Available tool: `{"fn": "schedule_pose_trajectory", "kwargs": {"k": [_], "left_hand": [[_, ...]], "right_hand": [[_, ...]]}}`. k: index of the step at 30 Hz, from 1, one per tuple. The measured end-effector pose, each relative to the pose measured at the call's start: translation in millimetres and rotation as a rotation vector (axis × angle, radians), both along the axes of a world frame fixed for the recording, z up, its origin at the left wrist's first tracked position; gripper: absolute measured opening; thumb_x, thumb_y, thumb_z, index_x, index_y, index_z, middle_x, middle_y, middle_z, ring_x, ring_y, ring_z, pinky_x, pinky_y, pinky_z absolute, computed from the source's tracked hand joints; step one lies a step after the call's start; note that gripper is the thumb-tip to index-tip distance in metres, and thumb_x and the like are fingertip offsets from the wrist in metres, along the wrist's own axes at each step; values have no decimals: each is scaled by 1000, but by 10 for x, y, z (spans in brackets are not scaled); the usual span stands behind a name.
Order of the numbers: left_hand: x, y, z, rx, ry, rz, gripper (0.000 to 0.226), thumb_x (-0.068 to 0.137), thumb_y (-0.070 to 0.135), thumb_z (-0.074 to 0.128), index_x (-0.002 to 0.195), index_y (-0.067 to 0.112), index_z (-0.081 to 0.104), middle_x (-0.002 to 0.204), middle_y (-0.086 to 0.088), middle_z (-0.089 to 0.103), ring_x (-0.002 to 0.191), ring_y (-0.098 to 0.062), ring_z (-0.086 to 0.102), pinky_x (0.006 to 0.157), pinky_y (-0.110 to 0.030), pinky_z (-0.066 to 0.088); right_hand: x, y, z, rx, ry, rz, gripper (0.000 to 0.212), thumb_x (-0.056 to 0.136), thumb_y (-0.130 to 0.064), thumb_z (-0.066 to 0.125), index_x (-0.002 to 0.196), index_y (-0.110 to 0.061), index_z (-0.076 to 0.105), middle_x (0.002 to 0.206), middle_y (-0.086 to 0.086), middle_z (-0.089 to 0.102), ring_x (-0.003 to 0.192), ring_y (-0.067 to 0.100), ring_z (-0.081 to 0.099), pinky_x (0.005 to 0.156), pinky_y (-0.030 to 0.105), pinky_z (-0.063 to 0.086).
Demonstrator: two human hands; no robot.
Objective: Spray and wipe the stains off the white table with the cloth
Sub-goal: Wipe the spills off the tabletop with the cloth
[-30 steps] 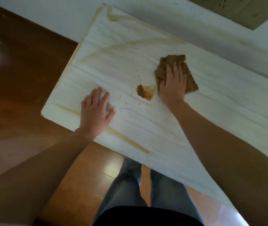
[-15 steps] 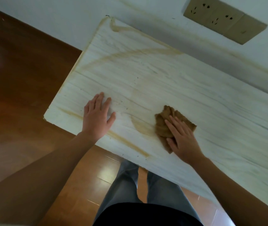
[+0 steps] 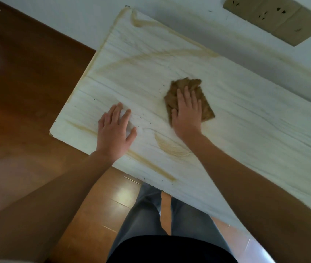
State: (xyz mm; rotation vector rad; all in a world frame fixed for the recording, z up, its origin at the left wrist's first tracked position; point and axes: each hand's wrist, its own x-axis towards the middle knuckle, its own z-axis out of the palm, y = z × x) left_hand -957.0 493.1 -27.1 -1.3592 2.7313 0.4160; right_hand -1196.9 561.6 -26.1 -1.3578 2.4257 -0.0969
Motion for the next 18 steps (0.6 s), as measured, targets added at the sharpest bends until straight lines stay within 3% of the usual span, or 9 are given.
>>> {"fn": "schedule_pose_trajectory", "kwargs": {"k": [3, 7, 10, 12, 15, 18], "left_hand": [[3, 6, 29, -2, 1, -6, 61, 100, 51, 48, 150, 18, 41, 164, -13, 29, 151, -33, 25, 120, -51, 28], [-6, 8, 41, 7, -20, -2, 63, 101, 52, 46, 152, 16, 38, 164, -15, 28, 152, -34, 24, 119, -51, 27], [-1, -1, 48, 15, -27, -8, 63, 101, 53, 42, 153, 17, 37, 164, -15, 27, 152, -35, 24, 119, -52, 27], [0, -23, 50, 10, -26, -18, 62, 101, 53, 45, 152, 19, 38, 165, -14, 27, 151, -35, 25, 118, -51, 28], [-3, -29, 50, 17, -12, -6, 63, 98, 51, 50, 151, 19, 39, 164, -13, 27, 151, -35, 26, 117, -53, 29], [-20, -10, 45, 23, 0, 6, 62, 98, 50, 52, 150, 19, 40, 164, -14, 27, 150, -36, 25, 117, -54, 30]], "right_hand": [[387, 397, 32, 2, -50, 168, 65, 102, -36, 35, 161, -19, 13, 169, 6, 6, 156, 26, 2, 126, 48, 3], [404, 1256, 44, 15, -75, 306, 65, 103, -41, 41, 160, -22, 17, 169, 1, 12, 156, 20, 5, 126, 47, 12], [16, 1726, 96, 73, -48, 235, 72, 101, -51, 41, 161, -29, 10, 169, -4, 6, 156, 15, 1, 127, 38, 3], [-324, 1789, 133, 87, -48, 176, 71, 100, -52, 38, 161, -28, 13, 168, -2, 10, 156, 17, 4, 126, 39, 6], [-807, 1541, 147, 50, -44, 74, 66, 101, -43, 46, 159, -20, 24, 167, 6, 20, 154, 24, 13, 125, 45, 14], [-1047, 948, 72, -17, -9, -133, 63, 102, -33, 47, 159, -15, 24, 167, 10, 18, 154, 29, 13, 125, 49, 11]]}}
